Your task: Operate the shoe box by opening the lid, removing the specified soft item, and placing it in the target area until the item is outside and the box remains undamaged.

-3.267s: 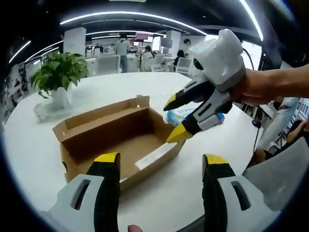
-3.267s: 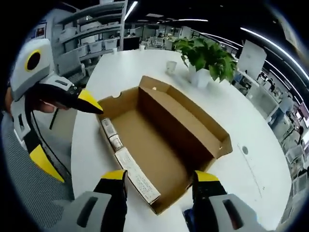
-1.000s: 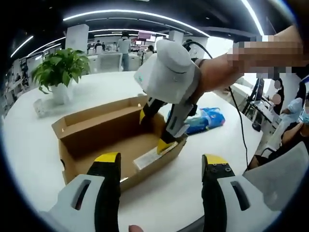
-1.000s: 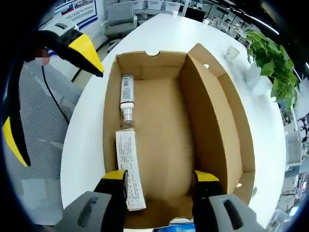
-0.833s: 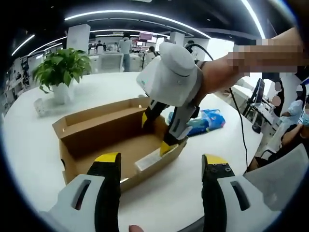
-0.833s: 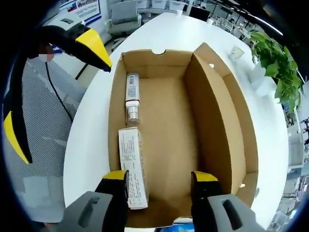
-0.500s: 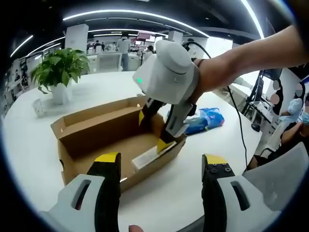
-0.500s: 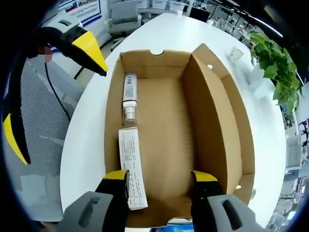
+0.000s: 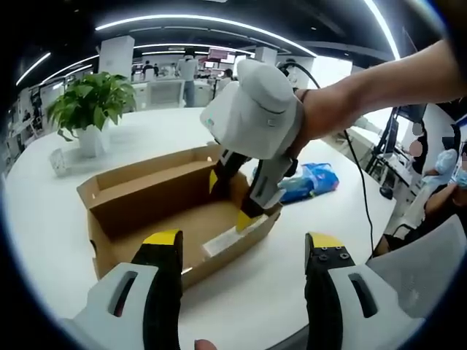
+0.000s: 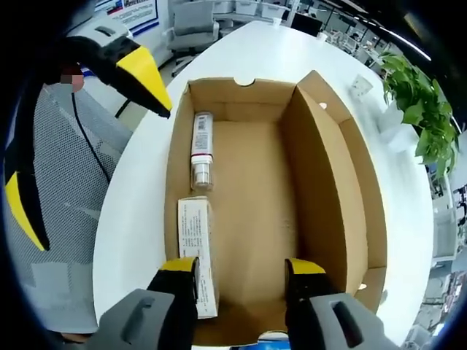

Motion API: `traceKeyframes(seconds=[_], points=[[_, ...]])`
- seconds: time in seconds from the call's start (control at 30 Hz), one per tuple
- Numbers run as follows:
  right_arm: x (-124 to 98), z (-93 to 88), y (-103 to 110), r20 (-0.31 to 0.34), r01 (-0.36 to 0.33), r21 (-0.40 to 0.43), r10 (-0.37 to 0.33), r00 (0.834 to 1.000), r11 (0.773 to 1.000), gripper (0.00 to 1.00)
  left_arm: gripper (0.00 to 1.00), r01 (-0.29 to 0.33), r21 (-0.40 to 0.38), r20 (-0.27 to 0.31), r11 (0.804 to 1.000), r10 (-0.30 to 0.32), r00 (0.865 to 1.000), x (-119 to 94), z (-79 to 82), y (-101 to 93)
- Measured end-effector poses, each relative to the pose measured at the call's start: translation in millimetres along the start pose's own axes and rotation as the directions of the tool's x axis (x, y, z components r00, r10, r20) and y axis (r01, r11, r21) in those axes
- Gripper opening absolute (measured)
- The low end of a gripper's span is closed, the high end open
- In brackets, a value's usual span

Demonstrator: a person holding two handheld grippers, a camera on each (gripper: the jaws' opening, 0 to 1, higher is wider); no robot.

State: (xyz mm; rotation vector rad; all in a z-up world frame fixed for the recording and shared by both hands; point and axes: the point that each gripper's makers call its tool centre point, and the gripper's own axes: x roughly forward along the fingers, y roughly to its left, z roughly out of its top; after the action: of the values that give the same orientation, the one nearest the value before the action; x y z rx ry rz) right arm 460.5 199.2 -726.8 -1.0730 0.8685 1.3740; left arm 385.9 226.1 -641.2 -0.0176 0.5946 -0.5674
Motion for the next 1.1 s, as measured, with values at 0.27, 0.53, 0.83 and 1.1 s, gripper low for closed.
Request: traceKeyframes(seconds=[0.27, 0.53, 0.83, 1.1], points=[[1.7, -11.8, 9.4, -0.018, -0.077, 0.022, 0.077, 0.997, 0.997, 0.41, 0.67, 0.002, 0.0, -0.003, 1.0, -0.002, 1.0, 1.2, -0.8, -0.1], [-1.5, -9.6, -2.3, -0.053, 0.001, -0.14, -0.009, 0.999, 0.99, 0.43, 0.67, 0.005, 0.001, -0.008, 1.0, -0.005, 1.0, 2.7, -2.0, -0.7], [-5.0, -11.1, 6.5, -0.038, -0.046, -0.111, 0.042, 0.998, 0.993, 0.43, 0.67, 0.007, 0.005, -0.01, 1.0, -0.007, 1.0, 2.1, -2.5, -1.7], [6.2, -20.6, 11.7, -0.088, -0.057, -0.121, 0.046, 0.995, 0.991, 0.37, 0.67, 0.013, 0.015, -0.016, 1.0, -0.013, 1.0, 3.6, -3.6, -3.9]])
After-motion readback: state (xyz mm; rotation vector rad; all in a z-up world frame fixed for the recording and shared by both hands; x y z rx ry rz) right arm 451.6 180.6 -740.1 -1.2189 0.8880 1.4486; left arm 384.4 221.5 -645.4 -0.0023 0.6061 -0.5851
